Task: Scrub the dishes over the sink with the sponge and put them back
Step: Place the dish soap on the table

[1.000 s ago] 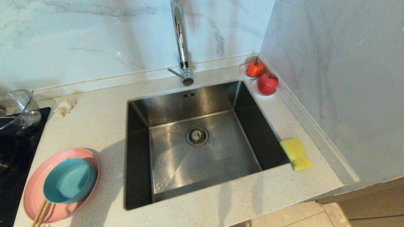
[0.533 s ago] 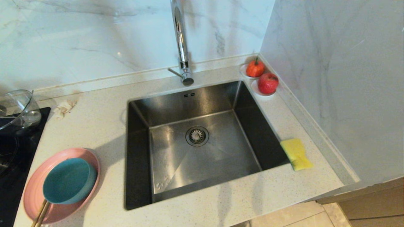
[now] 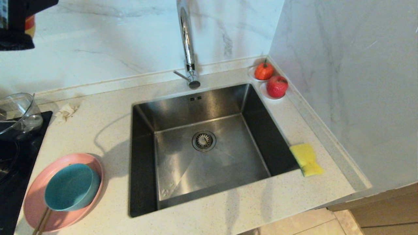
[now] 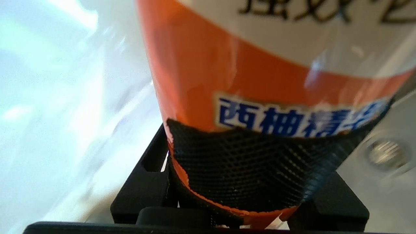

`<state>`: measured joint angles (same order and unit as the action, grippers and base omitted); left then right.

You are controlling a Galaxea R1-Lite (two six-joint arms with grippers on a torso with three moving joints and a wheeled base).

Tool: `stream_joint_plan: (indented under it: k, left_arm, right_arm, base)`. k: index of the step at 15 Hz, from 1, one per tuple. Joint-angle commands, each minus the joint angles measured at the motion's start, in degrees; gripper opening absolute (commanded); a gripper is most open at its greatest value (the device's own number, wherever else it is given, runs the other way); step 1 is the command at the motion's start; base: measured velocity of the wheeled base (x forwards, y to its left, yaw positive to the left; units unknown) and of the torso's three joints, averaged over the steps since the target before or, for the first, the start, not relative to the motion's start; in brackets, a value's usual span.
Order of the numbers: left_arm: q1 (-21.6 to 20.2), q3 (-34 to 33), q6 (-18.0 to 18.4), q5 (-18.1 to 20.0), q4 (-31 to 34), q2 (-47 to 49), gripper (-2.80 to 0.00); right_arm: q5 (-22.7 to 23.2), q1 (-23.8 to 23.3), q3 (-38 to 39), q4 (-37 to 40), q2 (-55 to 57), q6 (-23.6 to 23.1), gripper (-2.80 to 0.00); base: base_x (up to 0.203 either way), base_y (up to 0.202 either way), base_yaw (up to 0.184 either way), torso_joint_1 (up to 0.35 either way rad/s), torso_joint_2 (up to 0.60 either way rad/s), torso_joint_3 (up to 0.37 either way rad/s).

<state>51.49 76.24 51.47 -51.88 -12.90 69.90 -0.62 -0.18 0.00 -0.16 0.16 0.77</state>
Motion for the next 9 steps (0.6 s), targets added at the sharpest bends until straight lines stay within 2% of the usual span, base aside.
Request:
stream_joint_plan:
  k: [1,5,7,9]
  left_arm:
    - [-2.2,-5.4,0.1,-0.5,0.1,-4.9,-2.8]
    - [-2.2,-6.2,-0.3,-0.2,1.1,-6.5,-2.8]
    - [-1.8,-6.6,-2.6,-0.2,1.4,-6.3,-2.8]
    - [-3.6,-4.4,-3.9,1.1,5.8,-6.4,-2.8]
  right_arm:
    - [0.0,0.0,0.0,0.0,0.0,0.0,-2.8]
    - [0.0,0.0,0.0,0.0,0.0,0.0,-2.8]
    - [0.0,0.0,0.0,0.0,0.0,0.0,-2.8]
    - [0.0,0.0,0.0,0.0,0.0,0.0,-2.8]
  base:
    - [0.0,0.0,0.0,0.0,0.0,0.0]
    - [0.0,0.0,0.0,0.0,0.0,0.0]
    - [0.0,0.0,0.0,0.0,0.0,0.0]
    - [0.0,0.0,0.0,0.0,0.0,0.0]
